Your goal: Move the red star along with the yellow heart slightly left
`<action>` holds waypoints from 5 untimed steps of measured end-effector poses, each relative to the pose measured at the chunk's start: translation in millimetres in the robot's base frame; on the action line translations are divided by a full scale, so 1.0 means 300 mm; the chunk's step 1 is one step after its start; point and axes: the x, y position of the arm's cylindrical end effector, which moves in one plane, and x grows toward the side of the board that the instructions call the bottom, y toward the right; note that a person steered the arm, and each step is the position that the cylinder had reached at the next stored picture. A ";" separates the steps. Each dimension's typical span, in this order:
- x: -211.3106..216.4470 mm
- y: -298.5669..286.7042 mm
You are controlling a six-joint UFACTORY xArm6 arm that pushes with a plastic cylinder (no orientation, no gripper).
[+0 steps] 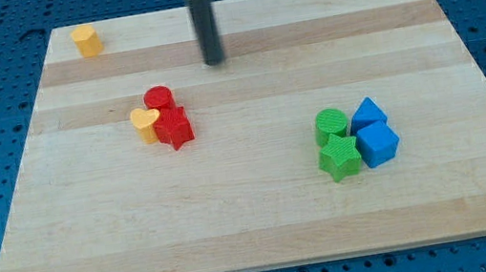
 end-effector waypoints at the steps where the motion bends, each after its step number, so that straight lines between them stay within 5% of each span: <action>1: 0.179 0.123; 3: 0.446 0.021; 5: 0.345 -0.204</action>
